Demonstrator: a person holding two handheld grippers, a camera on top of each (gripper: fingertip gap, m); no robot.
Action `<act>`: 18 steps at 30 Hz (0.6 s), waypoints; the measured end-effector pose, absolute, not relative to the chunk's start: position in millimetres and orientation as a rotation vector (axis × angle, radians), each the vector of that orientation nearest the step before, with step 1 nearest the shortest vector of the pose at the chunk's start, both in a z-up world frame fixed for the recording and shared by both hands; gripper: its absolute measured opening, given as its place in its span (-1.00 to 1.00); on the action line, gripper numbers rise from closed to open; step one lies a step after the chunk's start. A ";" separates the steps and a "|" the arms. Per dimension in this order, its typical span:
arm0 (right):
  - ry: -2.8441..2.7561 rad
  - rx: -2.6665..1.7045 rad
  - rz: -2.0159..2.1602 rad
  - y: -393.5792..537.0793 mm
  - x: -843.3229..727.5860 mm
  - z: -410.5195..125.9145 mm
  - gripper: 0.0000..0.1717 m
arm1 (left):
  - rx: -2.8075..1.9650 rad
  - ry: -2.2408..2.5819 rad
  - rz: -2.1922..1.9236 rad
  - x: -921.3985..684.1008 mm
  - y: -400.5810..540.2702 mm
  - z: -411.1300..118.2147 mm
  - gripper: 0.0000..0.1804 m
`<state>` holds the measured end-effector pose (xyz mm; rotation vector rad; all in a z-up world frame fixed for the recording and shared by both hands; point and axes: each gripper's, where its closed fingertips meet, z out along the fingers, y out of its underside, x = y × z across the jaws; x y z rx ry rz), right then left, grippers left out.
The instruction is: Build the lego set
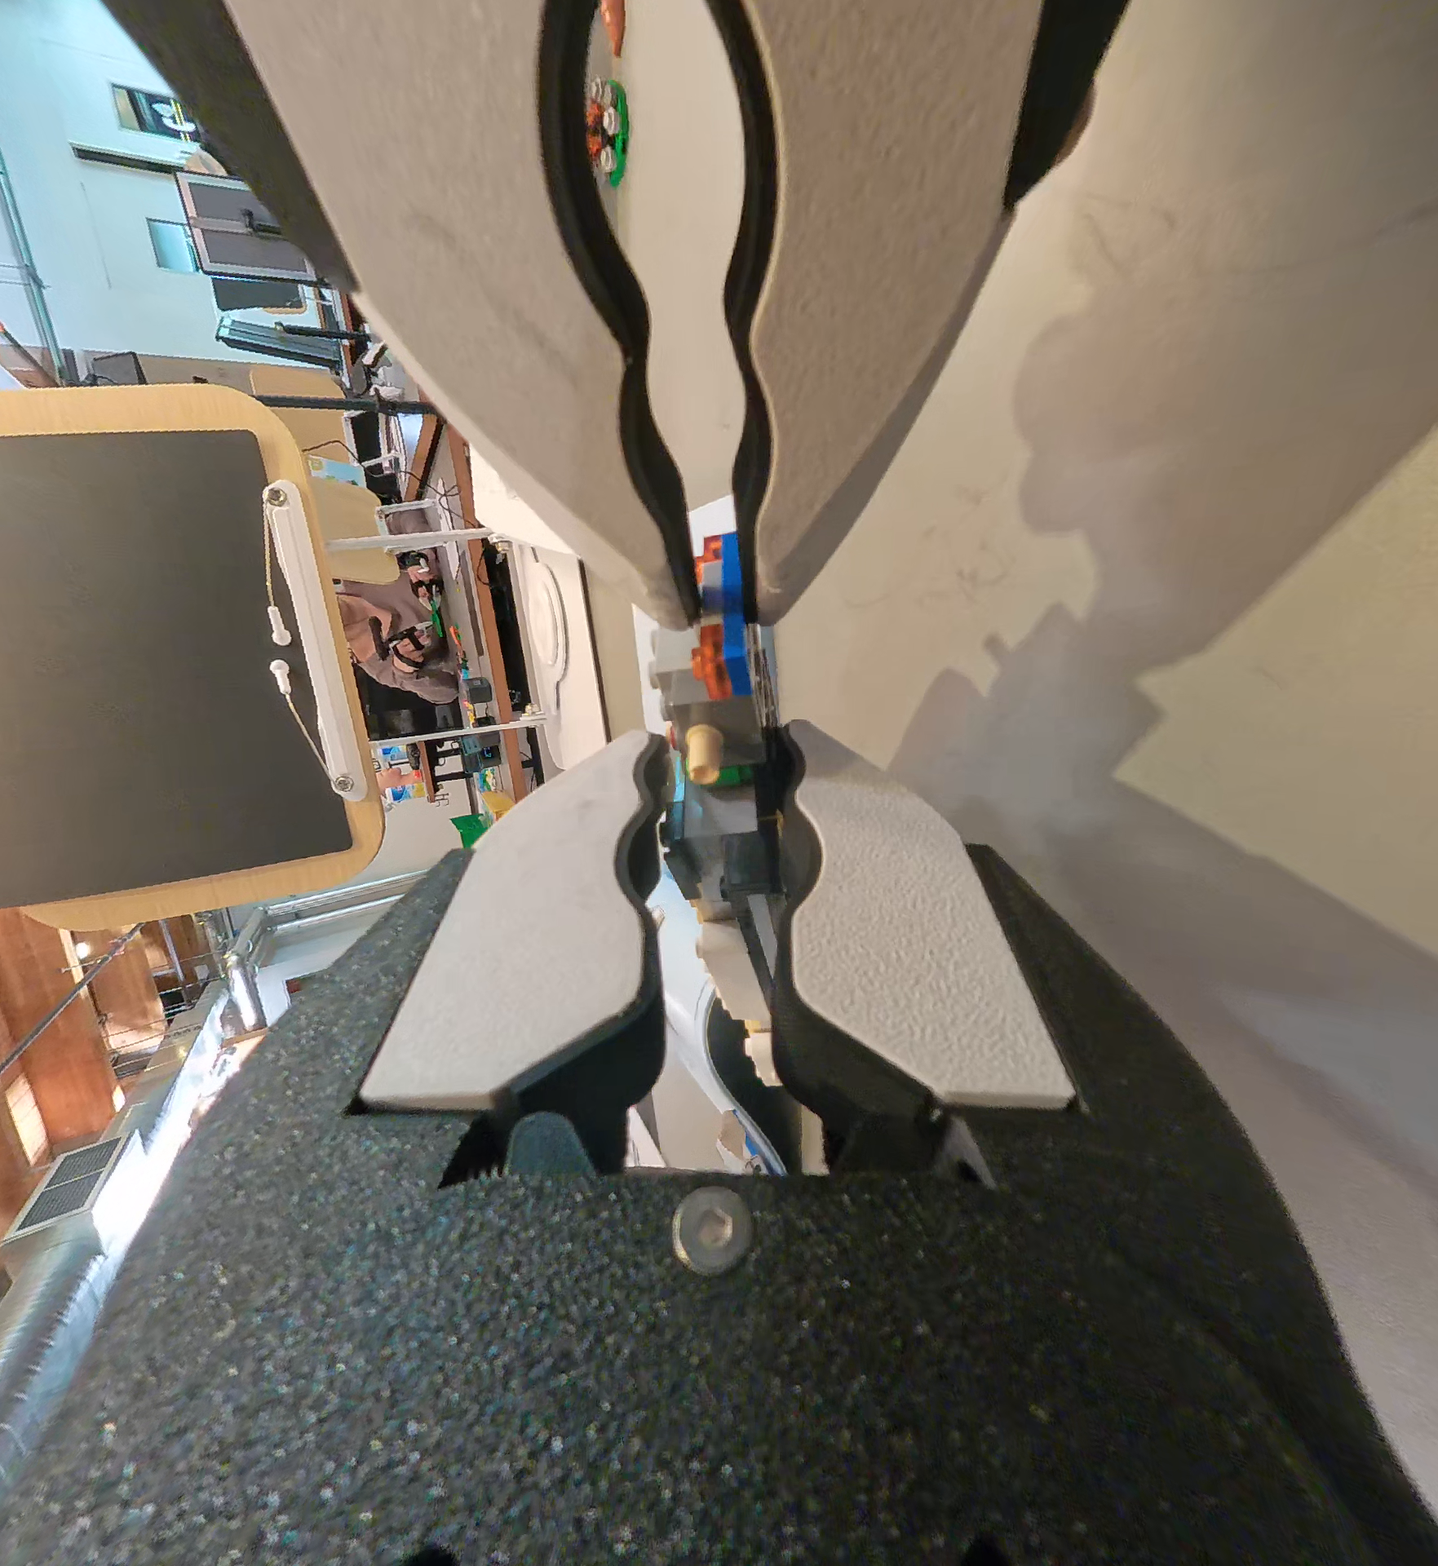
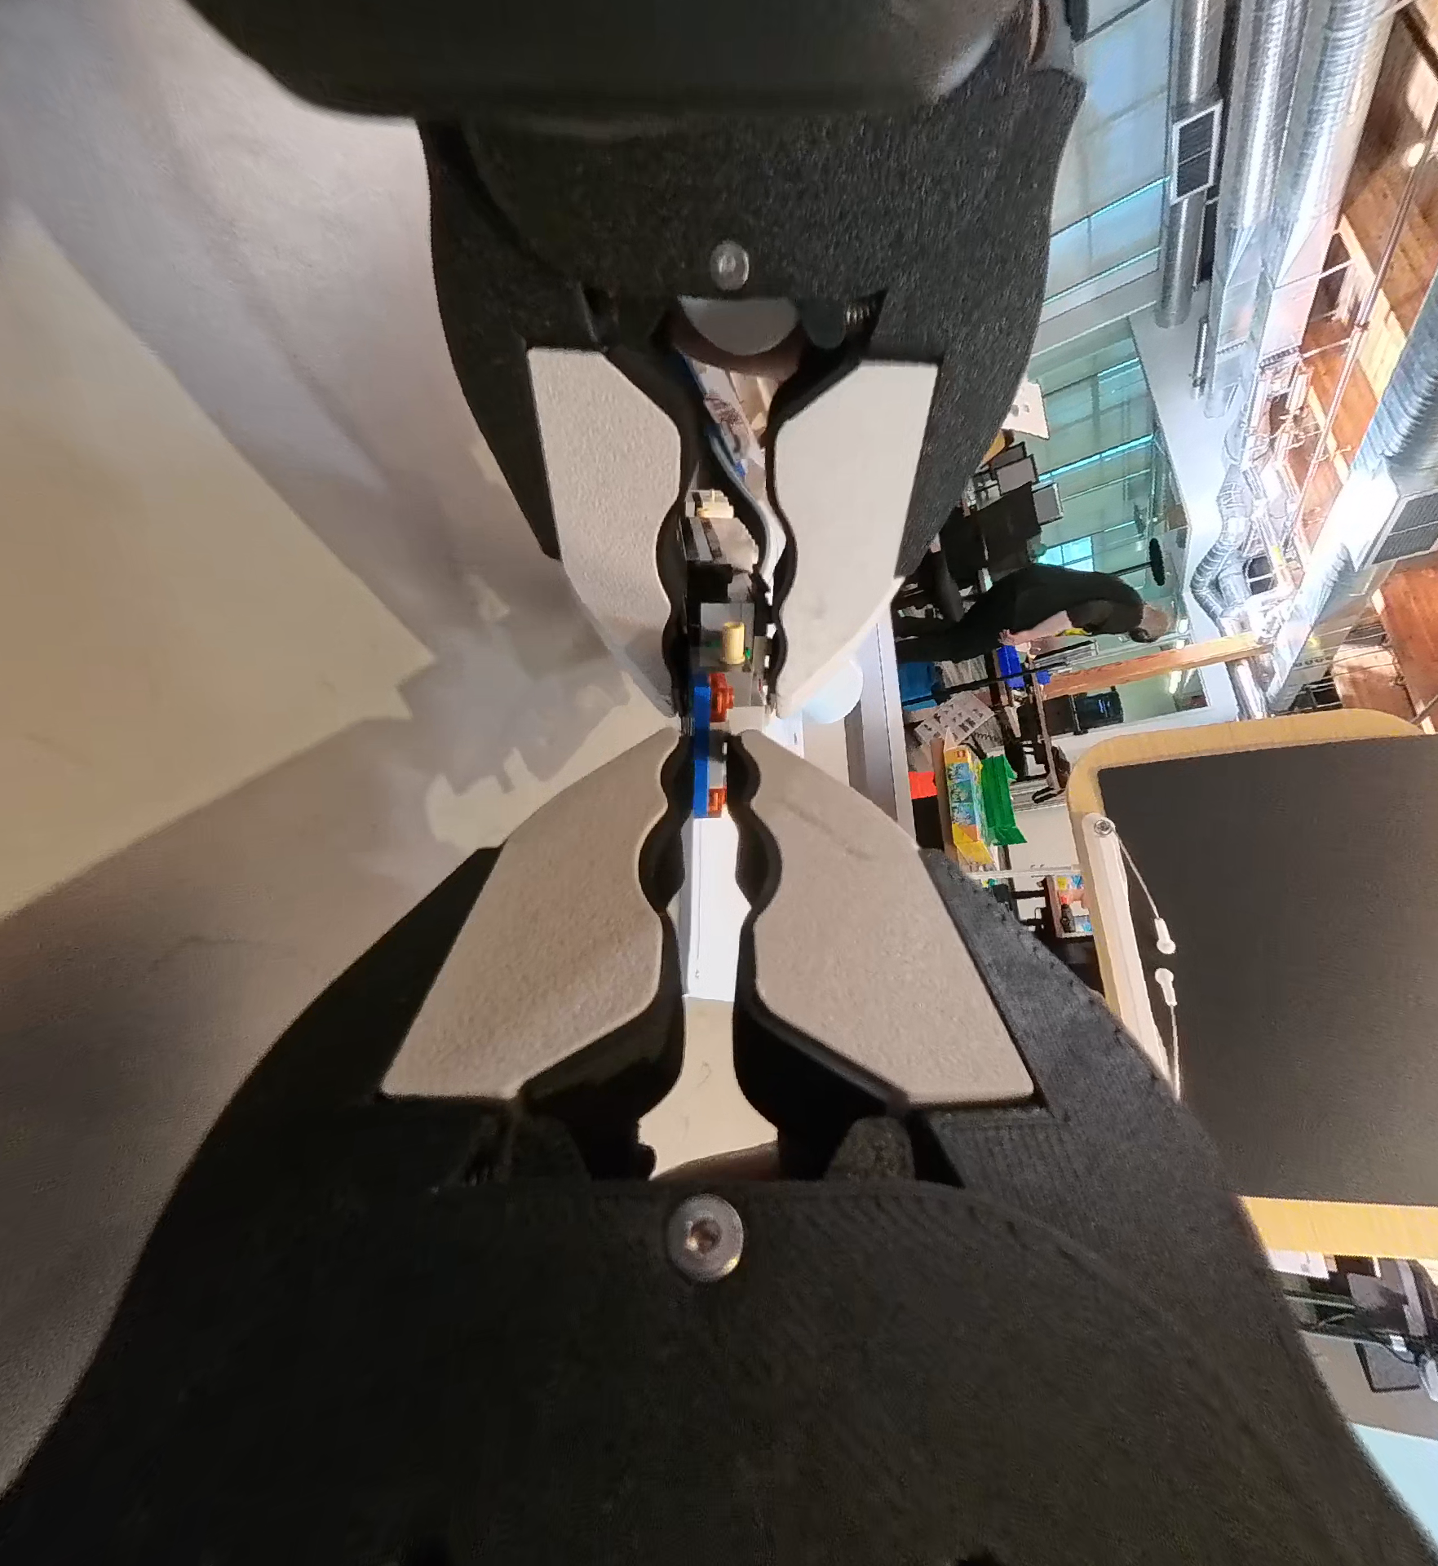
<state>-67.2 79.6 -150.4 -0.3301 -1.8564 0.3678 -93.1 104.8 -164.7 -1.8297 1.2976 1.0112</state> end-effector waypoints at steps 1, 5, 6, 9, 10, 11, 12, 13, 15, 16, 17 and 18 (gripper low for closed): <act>-1.860 -0.330 0.370 79.5 -67.1 -150.5 -0.91 | -1.830 1.297 1.008 -93.1 105.0 -165.1 -0.73; -1.865 -0.336 0.377 79.6 -66.0 -148.7 -0.91 | -1.827 1.292 1.002 -93.1 105.6 -164.3 -0.73; -1.864 -0.334 0.376 79.7 -65.7 -148.0 -0.91 | -1.824 1.291 1.003 -93.1 105.7 -163.7 -0.73; -1.865 -0.339 0.379 79.9 -65.3 -147.6 -0.91 | -1.826 1.288 0.999 -93.4 106.1 -163.8 -0.73; -1.863 -0.340 0.375 80.2 -65.2 -147.8 -0.91 | -1.828 1.285 0.996 -93.7 106.4 -164.4 -0.73; -1.857 -0.333 0.369 79.9 -65.0 -147.6 -0.91 | -1.829 1.283 0.990 -93.8 106.7 -164.8 -0.73; -1.845 -0.320 0.361 79.5 -64.7 -146.9 -0.91 | -1.826 1.279 0.985 -93.8 107.1 -164.5 -0.73; -1.834 -0.311 0.355 79.2 -64.5 -146.1 -0.91 | -1.825 1.271 0.984 -93.9 107.5 -163.8 -0.73; -1.823 -0.299 0.352 77.9 -63.6 -144.6 -0.90 | -1.820 1.271 0.993 -94.3 108.0 -163.1 -0.73; -1.817 -0.291 0.363 76.2 -62.6 -143.0 -0.90 | -1.821 1.272 1.002 -95.1 108.0 -163.3 -0.73; -1.812 -0.286 0.377 74.2 -61.6 -141.3 -0.89 | -1.825 1.271 1.008 -96.0 108.2 -163.8 -0.73; -1.810 -0.282 0.387 72.5 -60.6 -140.0 -0.88 | -1.827 1.271 1.014 -97.0 108.3 -164.3 -0.73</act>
